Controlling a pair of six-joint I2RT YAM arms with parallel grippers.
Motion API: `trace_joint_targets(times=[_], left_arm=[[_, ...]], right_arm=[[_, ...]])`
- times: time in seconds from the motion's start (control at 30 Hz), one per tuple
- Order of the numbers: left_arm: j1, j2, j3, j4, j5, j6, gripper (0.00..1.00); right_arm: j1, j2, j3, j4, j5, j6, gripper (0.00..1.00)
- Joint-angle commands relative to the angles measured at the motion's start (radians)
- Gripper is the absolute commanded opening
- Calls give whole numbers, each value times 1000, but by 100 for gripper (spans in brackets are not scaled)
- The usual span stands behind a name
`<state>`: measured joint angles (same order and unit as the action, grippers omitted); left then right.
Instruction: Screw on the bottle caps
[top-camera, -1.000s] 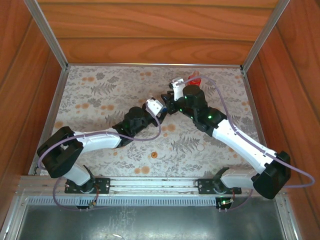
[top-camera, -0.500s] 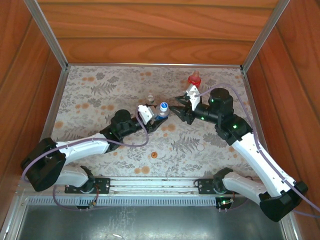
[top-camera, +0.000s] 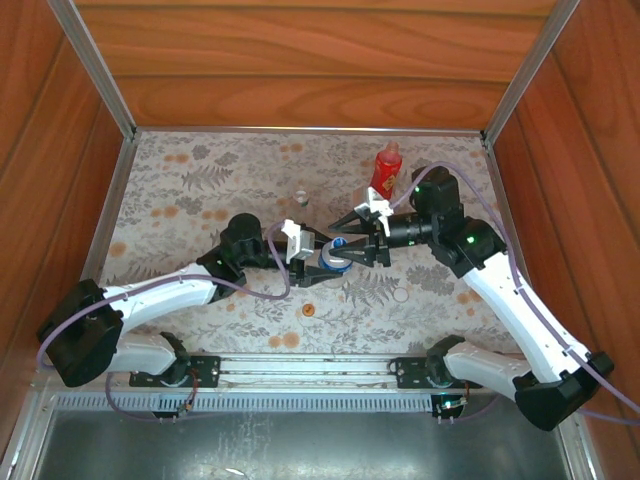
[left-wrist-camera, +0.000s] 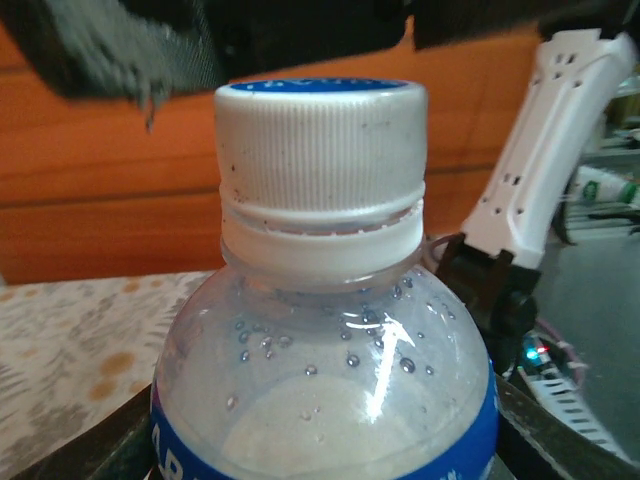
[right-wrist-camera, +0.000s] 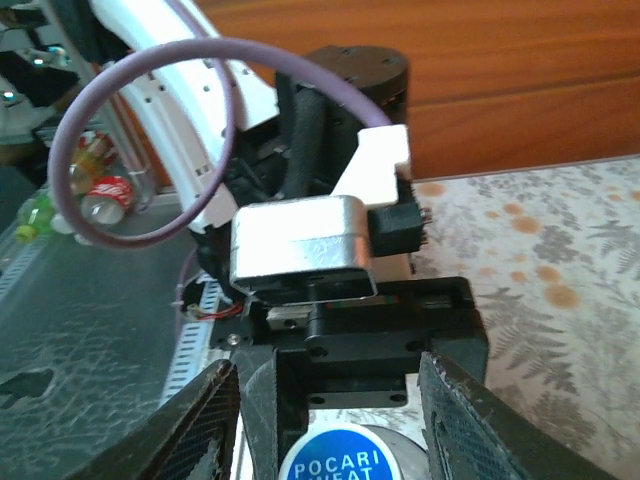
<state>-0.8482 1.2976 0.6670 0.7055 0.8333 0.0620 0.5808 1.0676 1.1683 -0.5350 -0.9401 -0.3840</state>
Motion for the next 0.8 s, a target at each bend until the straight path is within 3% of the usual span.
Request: trace_joint_targets(times=[0.0,0.47,0.6,0.77], left_arm=[[3,5,31,-7,108,-33,53],[6,-11,33,-7,7,-6,52],[2,-15,38,-6,-193,25,52],[0,21,72,-3,-586,30,53]], right_arm=[[-7,4,8,-42,-88,-68,52],[-8,17,-1,-64,-27,-90,26],[-6,17,-29,12,107,-16,18],[-3,22,-137,310,549,219,4]])
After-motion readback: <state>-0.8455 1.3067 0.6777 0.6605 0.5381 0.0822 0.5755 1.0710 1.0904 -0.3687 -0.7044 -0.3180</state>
